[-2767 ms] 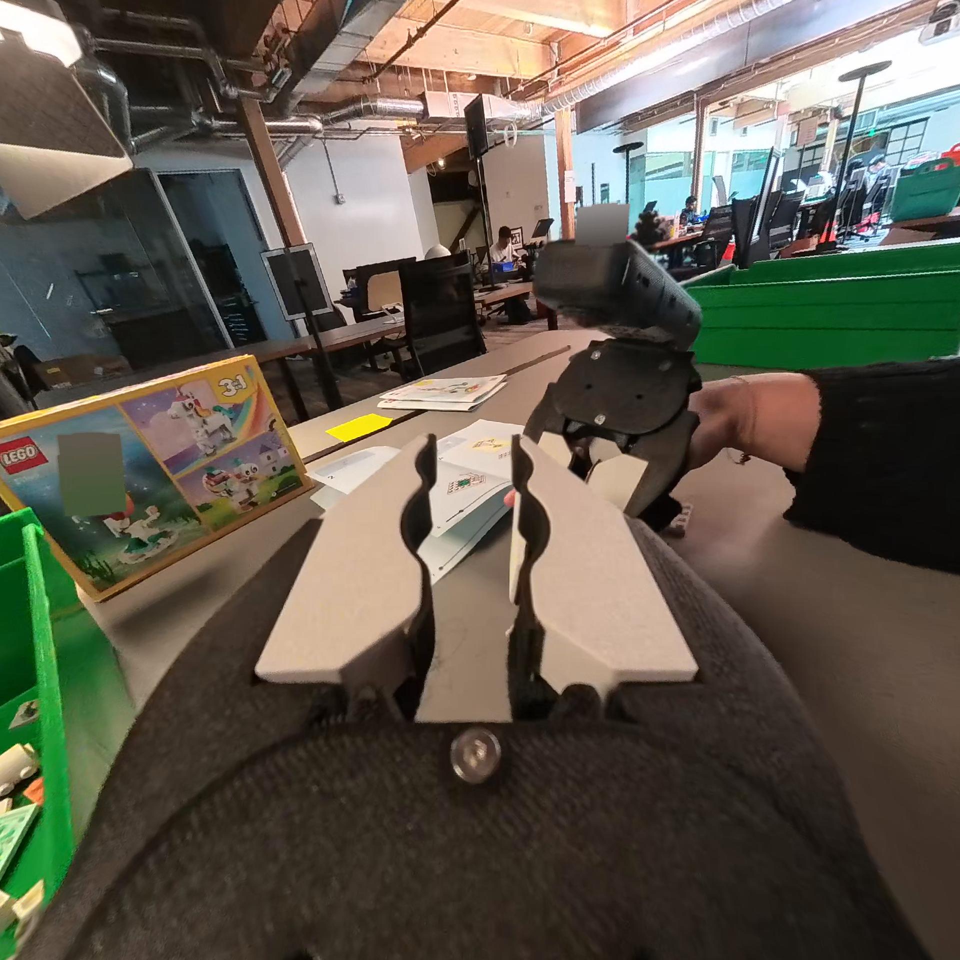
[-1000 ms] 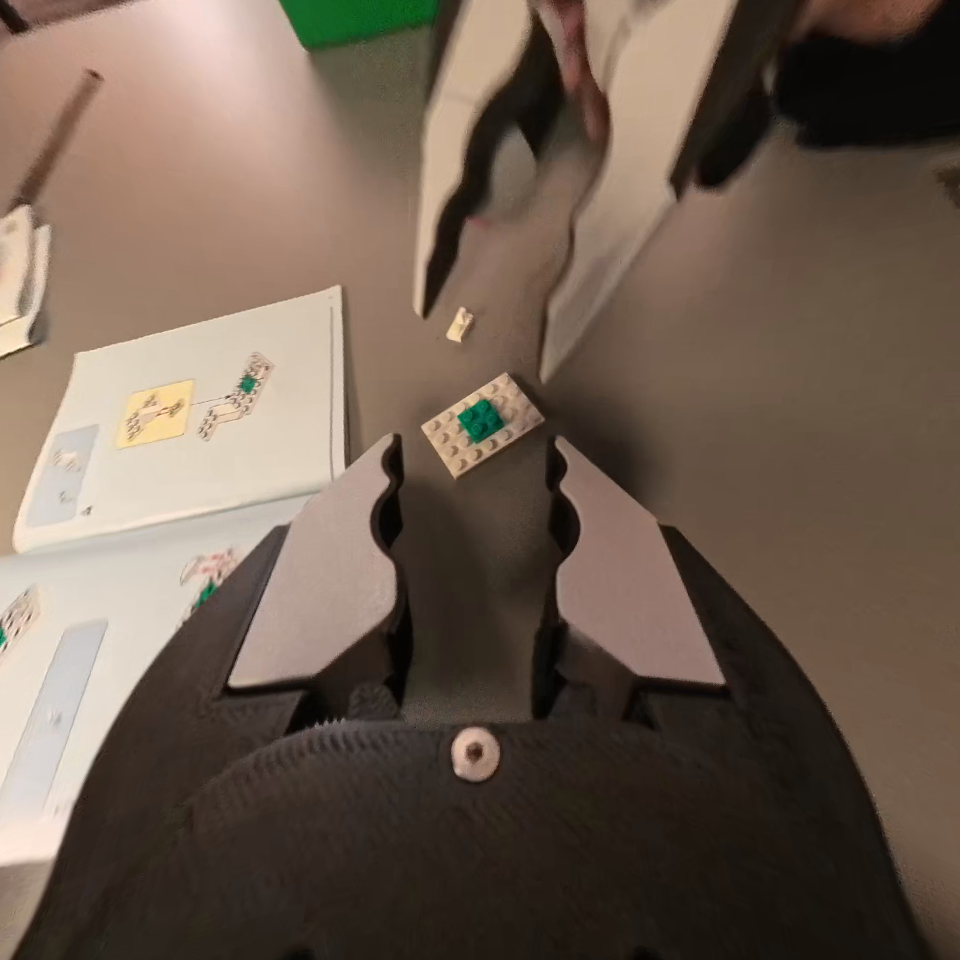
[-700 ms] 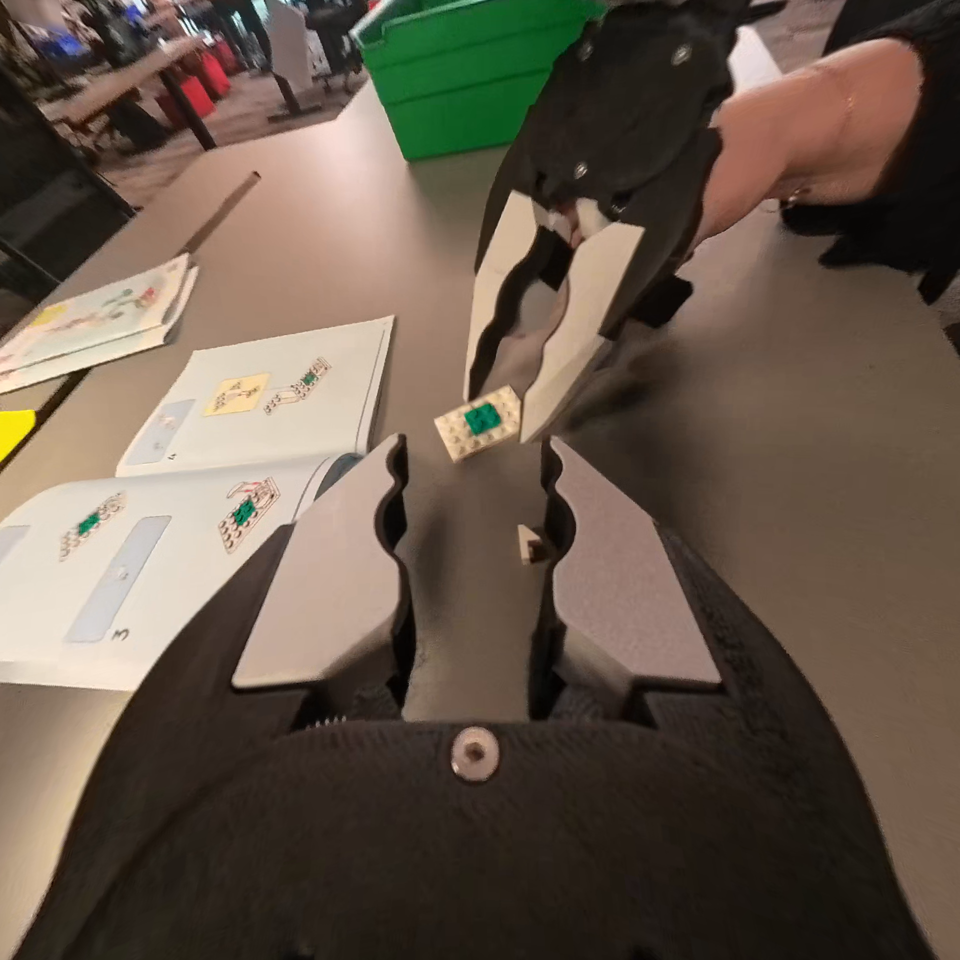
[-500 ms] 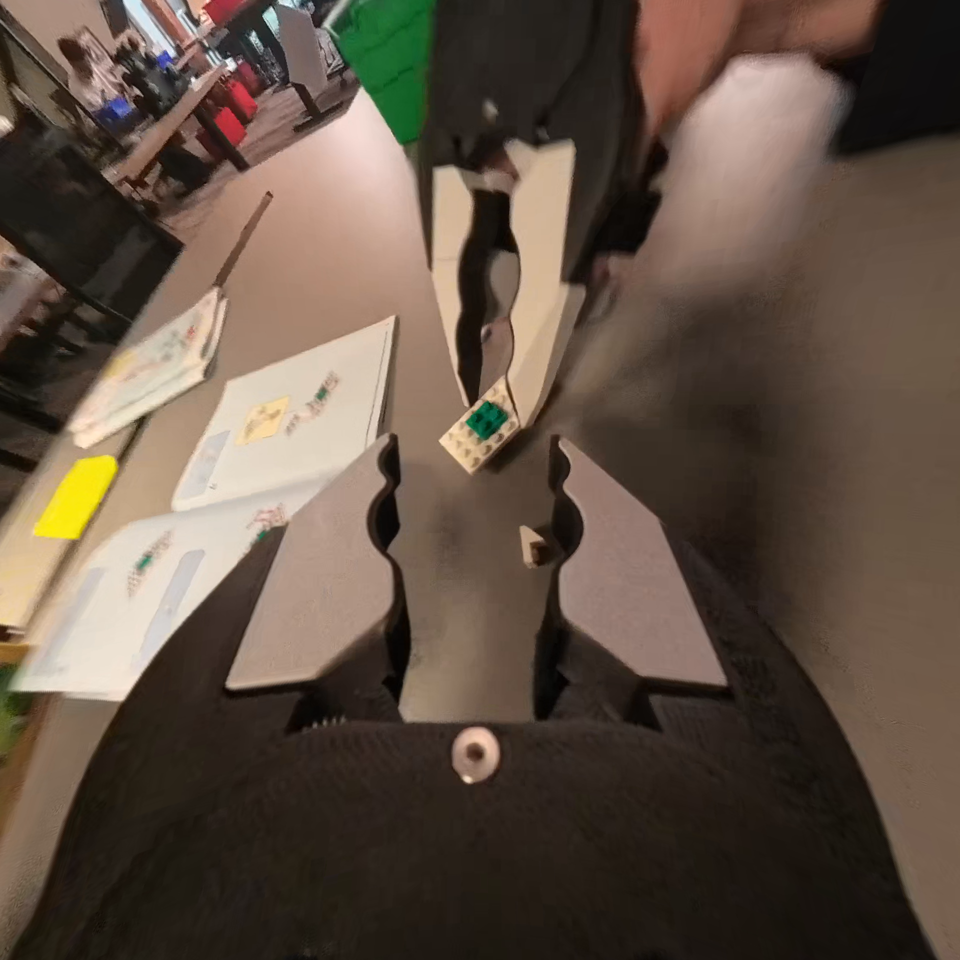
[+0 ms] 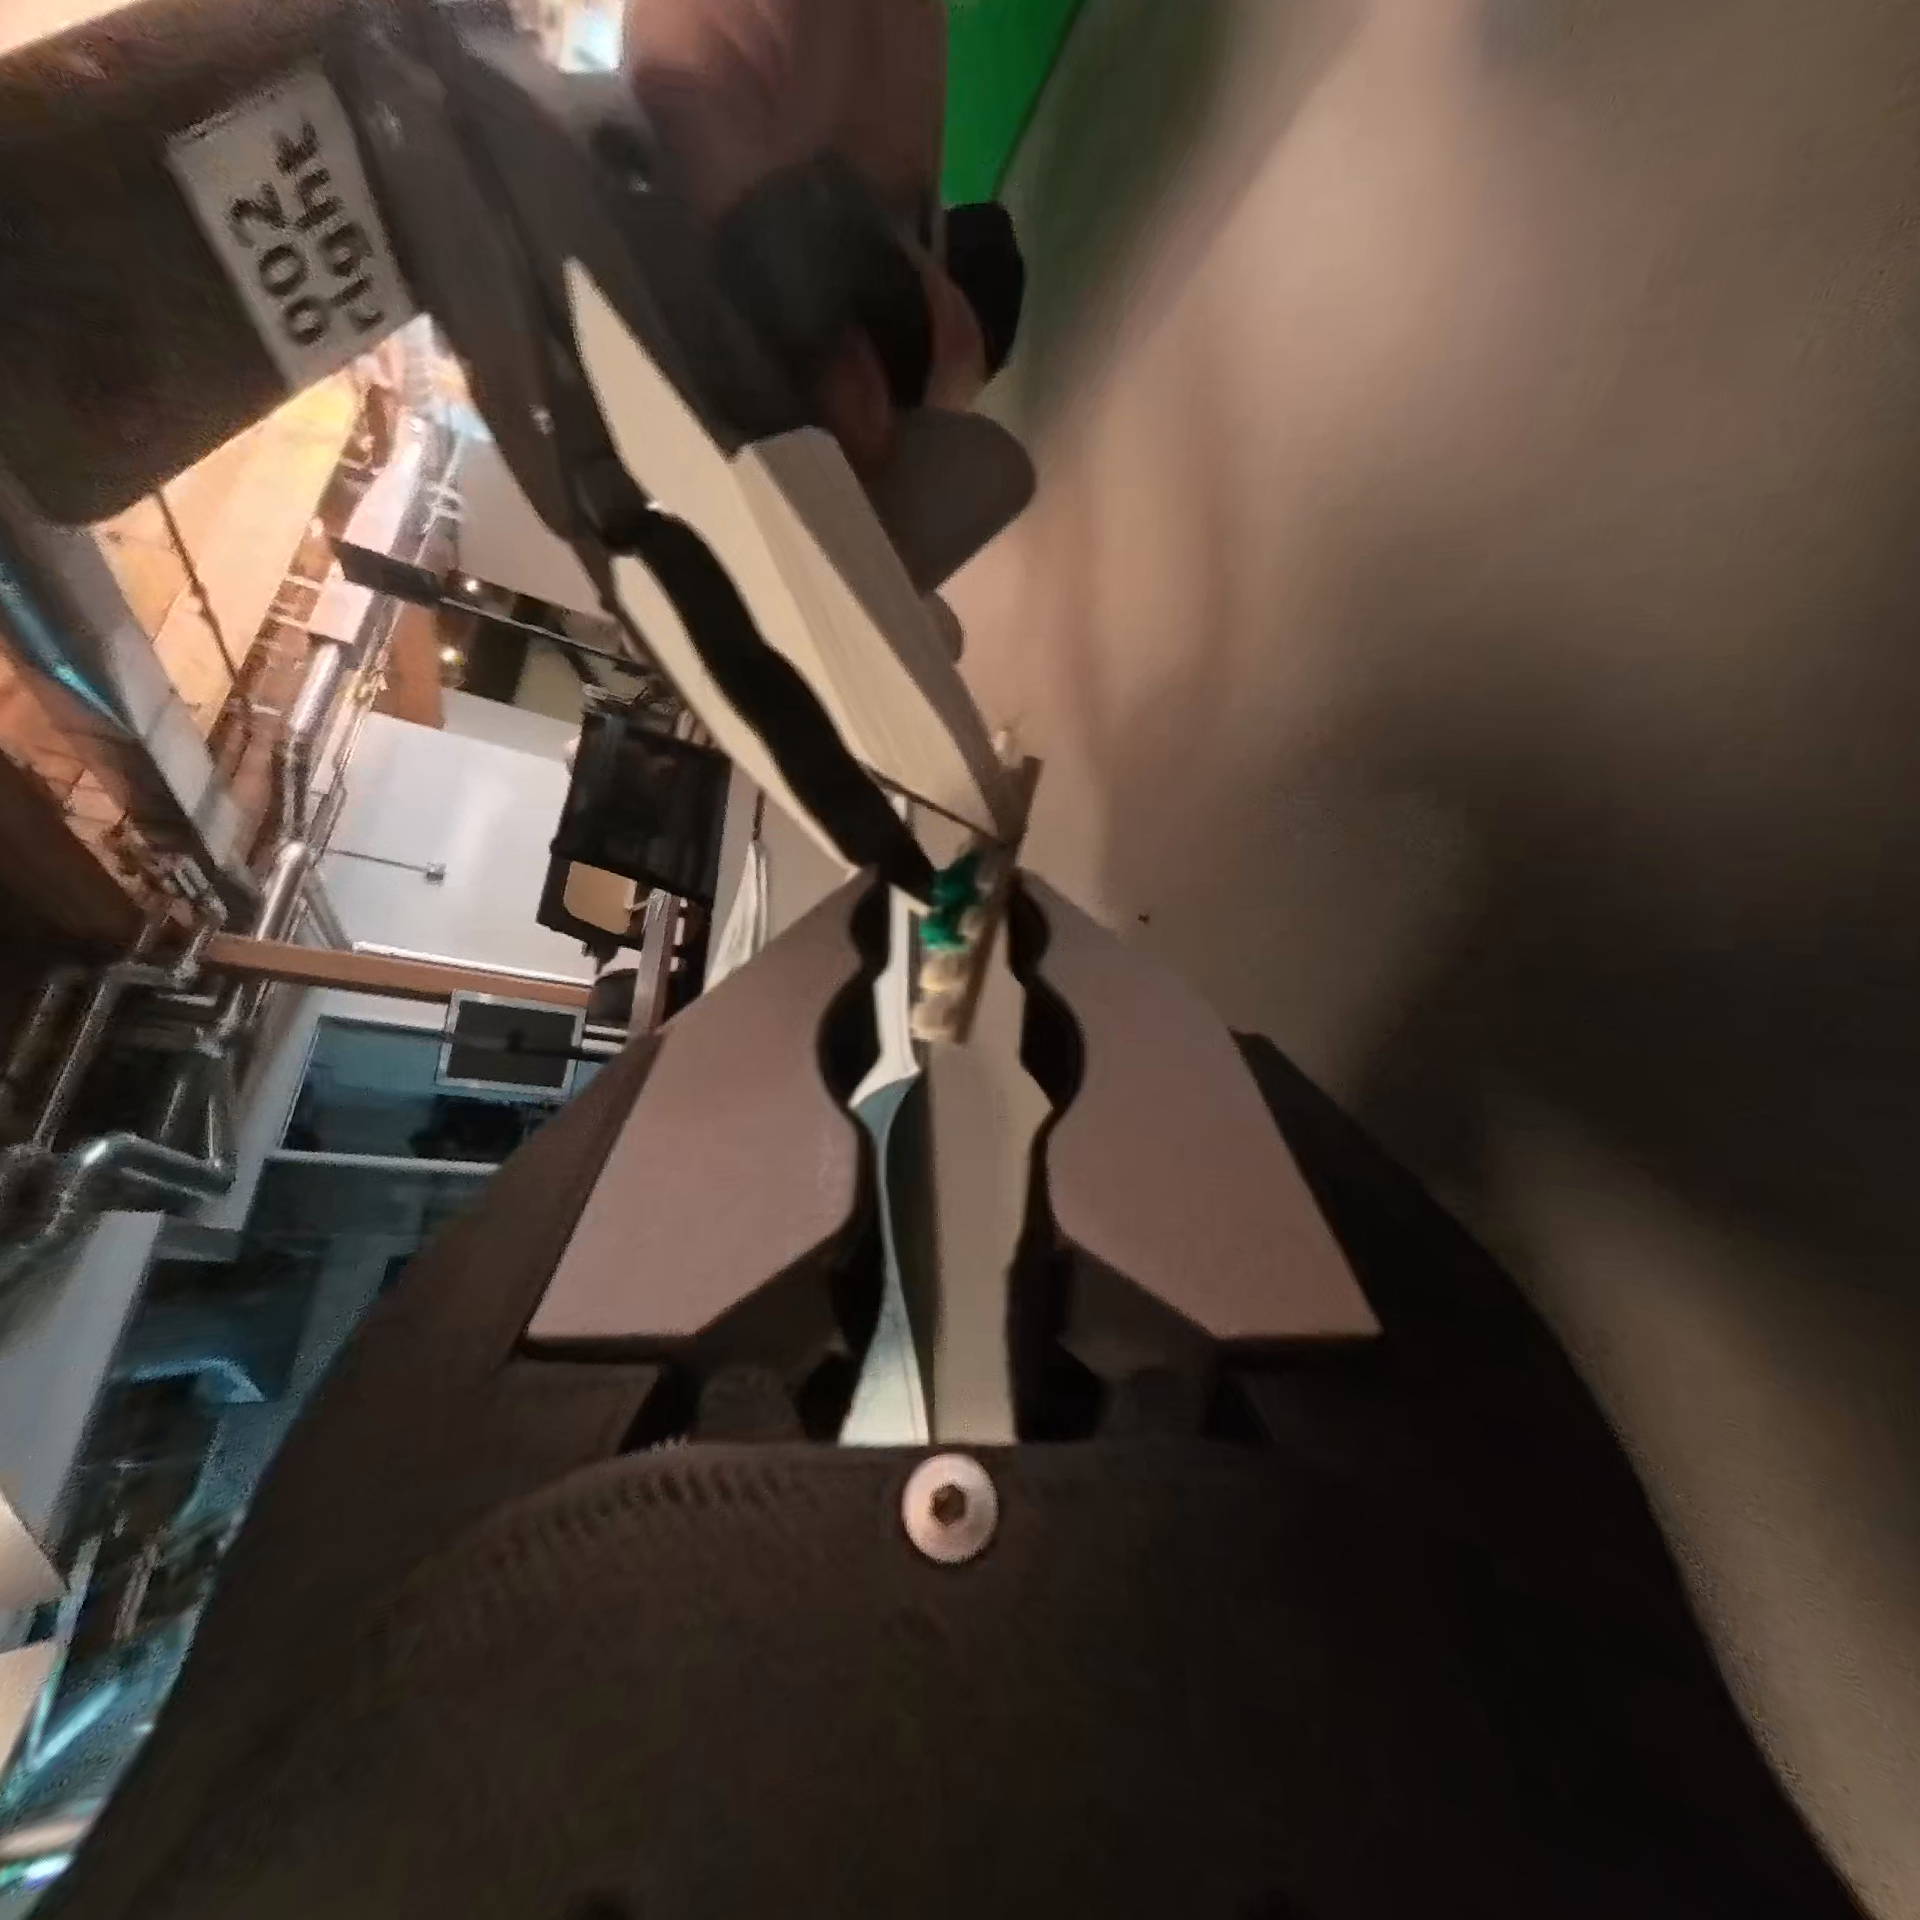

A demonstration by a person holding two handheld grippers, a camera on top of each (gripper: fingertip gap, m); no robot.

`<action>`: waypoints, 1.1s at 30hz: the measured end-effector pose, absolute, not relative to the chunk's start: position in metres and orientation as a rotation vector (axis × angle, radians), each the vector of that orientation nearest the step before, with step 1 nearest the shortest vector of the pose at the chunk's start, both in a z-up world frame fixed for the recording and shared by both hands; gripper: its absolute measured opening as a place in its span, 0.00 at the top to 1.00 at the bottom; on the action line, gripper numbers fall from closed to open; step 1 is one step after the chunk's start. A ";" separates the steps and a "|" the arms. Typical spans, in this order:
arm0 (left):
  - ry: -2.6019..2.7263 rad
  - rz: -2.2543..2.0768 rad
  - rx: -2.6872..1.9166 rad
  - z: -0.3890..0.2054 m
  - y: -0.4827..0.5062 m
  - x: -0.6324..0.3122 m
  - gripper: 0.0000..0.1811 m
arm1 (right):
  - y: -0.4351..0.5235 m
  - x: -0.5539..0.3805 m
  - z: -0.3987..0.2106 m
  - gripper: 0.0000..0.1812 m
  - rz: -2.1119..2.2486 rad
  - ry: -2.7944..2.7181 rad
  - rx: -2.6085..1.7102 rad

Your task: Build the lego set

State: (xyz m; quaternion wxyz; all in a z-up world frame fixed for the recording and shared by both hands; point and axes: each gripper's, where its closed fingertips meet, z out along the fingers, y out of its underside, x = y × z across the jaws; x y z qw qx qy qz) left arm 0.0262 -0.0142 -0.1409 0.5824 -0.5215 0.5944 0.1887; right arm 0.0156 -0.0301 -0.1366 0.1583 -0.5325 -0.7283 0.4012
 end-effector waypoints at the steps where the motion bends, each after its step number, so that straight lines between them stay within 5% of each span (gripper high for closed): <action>1: 1.405 0.460 -1.218 -0.144 -0.014 0.026 0.92 | -0.030 0.016 -0.137 0.83 1.147 -2.082 -1.517; 6: 1.414 0.616 -1.194 -0.146 -0.007 0.021 0.96 | -0.019 0.017 -0.134 0.84 1.131 -2.018 -1.433; 9: 1.382 0.653 -1.183 -0.141 -0.005 0.017 0.96 | 0.036 0.034 -0.129 0.76 0.879 -1.895 -1.452; 17: 1.410 0.749 -1.186 -0.151 0.002 0.011 0.96 | 0.069 0.061 -0.172 0.95 0.836 -1.987 -1.558; 33: 1.470 0.846 -1.082 -0.156 0.000 0.018 0.96 | -0.007 0.025 -0.136 1.00 1.232 -2.035 -1.327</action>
